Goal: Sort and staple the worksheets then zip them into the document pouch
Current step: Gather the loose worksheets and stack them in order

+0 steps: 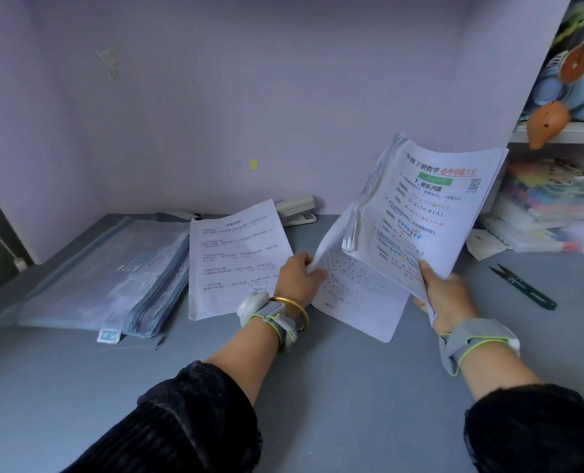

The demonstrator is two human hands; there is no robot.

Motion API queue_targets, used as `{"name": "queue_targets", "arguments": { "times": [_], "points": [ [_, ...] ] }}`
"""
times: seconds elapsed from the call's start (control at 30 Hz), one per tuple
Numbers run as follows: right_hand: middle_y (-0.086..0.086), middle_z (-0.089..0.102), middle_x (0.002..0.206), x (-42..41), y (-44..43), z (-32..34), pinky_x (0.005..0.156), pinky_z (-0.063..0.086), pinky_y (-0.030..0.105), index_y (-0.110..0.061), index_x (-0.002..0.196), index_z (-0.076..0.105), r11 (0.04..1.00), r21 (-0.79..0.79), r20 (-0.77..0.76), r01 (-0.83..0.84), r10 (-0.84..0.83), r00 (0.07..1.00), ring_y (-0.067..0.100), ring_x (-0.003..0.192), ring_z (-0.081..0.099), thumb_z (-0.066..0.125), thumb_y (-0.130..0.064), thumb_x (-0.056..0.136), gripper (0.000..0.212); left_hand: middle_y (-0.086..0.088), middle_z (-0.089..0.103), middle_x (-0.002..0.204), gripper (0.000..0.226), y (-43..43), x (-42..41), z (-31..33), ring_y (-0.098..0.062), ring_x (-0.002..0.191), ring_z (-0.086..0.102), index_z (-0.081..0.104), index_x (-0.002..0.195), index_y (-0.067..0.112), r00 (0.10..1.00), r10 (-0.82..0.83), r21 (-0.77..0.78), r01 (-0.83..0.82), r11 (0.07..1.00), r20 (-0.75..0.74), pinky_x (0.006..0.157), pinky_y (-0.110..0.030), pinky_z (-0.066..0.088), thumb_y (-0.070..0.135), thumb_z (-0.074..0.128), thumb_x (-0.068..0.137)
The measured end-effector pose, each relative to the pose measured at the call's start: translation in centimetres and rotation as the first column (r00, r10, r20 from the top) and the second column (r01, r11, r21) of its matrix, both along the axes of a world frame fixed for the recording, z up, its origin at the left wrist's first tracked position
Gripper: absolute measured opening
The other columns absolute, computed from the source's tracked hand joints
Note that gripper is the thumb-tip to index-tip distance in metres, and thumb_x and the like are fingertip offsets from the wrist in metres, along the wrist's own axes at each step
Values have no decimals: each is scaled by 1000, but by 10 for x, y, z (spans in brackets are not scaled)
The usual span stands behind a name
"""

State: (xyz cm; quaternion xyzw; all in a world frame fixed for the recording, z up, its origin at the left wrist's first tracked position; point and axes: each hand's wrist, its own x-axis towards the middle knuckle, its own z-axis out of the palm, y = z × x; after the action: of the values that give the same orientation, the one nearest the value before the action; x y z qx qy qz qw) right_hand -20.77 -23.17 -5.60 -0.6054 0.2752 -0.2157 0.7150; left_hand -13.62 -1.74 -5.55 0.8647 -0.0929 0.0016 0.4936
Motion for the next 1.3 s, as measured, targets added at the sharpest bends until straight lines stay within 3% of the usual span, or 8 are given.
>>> {"name": "queue_targets", "arguments": {
  "times": [0.13, 0.27, 0.47, 0.6, 0.8, 0.97, 1.13, 1.3],
  "points": [
    [7, 63, 81, -2, 4, 1, 38, 43, 17, -8, 104, 60, 1000, -6, -9, -5, 5, 1000, 17, 60, 56, 59, -28, 94, 23, -7, 62, 87, 36, 5, -7, 5, -22, 64, 58, 51, 102, 10, 991, -88, 12, 90, 996, -100, 60, -31, 50, 31, 72, 82],
    [9, 64, 87, -1, 10, 2, 48, 44, 23, -9, 103, 60, 999, -27, -44, -25, 24, 999, 18, 62, 57, 59, -31, 93, 24, -9, 64, 104, 55, 25, 4, 17, -29, 94, 62, 43, 122, 13, 998, 33, 175, -40, 984, 45, 81, -35, 50, 44, 67, 84],
    [4, 63, 80, 4, 37, 4, 52, 44, 25, -13, 102, 60, 995, -55, -37, -88, 86, 996, 17, 64, 57, 57, -29, 95, 17, -22, 42, 134, 76, 95, 40, 16, -40, 124, 39, 37, 133, 8, 916, 386, 716, -344, 607, 112, 103, -50, 36, 49, 67, 77],
    [4, 64, 75, 10, 57, 7, 45, 43, 22, -11, 96, 63, 976, -154, -59, -157, 150, 987, 18, 60, 58, 57, -28, 95, 17, -24, 40, 139, 96, 130, 40, 20, -39, 130, 39, 31, 137, 4, 888, 457, 734, -287, 616, -36, 107, -49, 35, 58, 74, 69],
    [7, 65, 84, 11, 68, 3, 54, 49, 26, -11, 102, 63, 971, -142, -73, -194, 186, 980, 20, 67, 59, 57, -26, 95, 18, -23, 52, 132, 97, 138, 41, 25, -39, 121, 53, 21, 140, 3, 908, 402, 415, -321, 851, -120, 100, -44, 44, 15, 86, 68],
    [6, 67, 81, 7, 64, 4, 48, 48, 24, -9, 102, 64, 969, -135, -99, -206, 193, 976, 19, 64, 61, 59, -30, 94, 24, -19, 70, 108, 45, 140, 42, 26, -34, 98, 66, 64, 114, 1, 917, 395, 40, -394, 918, -49, 85, -42, 55, 14, 78, 73],
    [9, 69, 89, 4, 65, 5, 58, 52, 28, -8, 106, 65, 970, -94, -74, -224, 218, 973, 21, 71, 65, 60, -32, 93, 28, -14, 69, 100, 23, 128, 26, 56, -27, 83, 64, 66, 108, 6, 952, 287, -511, -302, 804, -112, 79, -42, 56, 10, 67, 86],
    [4, 67, 78, -7, 67, 15, 40, 46, 17, -9, 97, 66, 978, -4, 21, -209, 209, 978, 11, 55, 63, 59, -31, 94, 23, -8, 69, 99, 21, 112, 15, 77, -25, 81, 65, 65, 111, 9, 982, 156, -629, -187, 755, -105, 76, -36, 56, 6, 61, 91]
  ]
}}
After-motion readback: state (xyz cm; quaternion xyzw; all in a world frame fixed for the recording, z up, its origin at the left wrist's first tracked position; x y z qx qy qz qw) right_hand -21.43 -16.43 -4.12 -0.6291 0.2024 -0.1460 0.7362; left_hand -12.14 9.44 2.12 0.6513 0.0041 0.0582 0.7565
